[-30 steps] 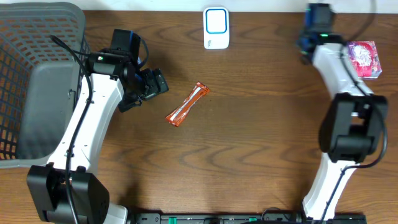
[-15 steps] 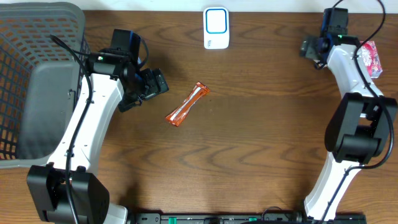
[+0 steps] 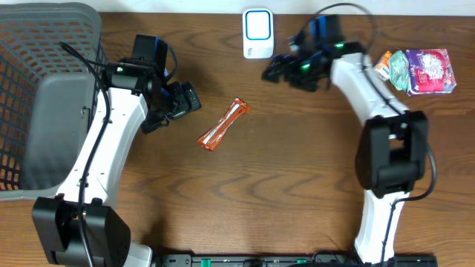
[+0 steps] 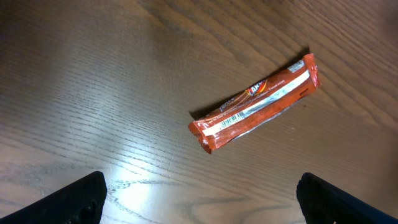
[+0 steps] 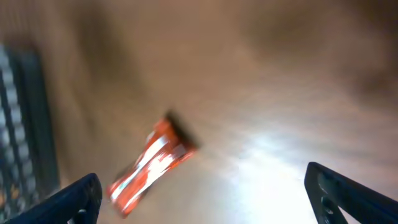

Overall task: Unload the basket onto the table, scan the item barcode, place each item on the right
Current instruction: 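Reach the right gripper to the red-orange bar and grasp it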

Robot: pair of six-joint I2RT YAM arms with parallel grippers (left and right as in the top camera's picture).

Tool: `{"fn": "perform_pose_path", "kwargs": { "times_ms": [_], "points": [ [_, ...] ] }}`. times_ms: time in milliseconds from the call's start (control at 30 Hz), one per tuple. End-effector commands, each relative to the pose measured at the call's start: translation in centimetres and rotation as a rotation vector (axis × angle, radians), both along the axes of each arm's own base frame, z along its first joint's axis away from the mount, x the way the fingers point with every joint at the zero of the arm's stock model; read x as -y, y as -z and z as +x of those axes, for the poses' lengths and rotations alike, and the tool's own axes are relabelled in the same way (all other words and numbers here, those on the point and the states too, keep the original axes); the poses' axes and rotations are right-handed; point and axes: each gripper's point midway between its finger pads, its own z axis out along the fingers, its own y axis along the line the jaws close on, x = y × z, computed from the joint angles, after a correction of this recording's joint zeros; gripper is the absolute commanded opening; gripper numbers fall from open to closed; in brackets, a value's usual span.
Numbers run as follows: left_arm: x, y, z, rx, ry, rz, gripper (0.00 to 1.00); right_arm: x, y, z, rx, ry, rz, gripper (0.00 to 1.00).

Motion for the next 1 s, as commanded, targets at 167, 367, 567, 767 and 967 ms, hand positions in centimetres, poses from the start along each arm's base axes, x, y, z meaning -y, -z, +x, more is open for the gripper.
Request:
{"fn": "perform_pose_path", "kwargs": {
  "times_ms": [167,367,567,767,967],
  "points": [
    [-0.2,-0.1,0.2,0.002,0.002,0.012,0.98,-7.3,-0.4,-5.3,-0.136,0.008,-0.040,0.99],
    [-0.2,-0.1,0.2,0.002,0.002,0.012,0.98,-10.4,1.7,-7.9,-0.282,0.152,-0.022,0.92],
    [-0.2,-0.1,0.2,0.002,0.002,0.012,0.98,-11.3,3.6,-9.5,-0.365,0.227,-0.021,0.83],
    [-0.2,-0.1,0.2,0.002,0.002,0.011,0.98,-11.3,5.4,-9.8,-0.397,0.319,-0.015,0.78],
    [-0.2,-0.1,0.2,0.002,0.002,0.012,0.98,-12.5,6.7,-9.3,-0.370,0.354,0.060,0.75]
  ]
}}
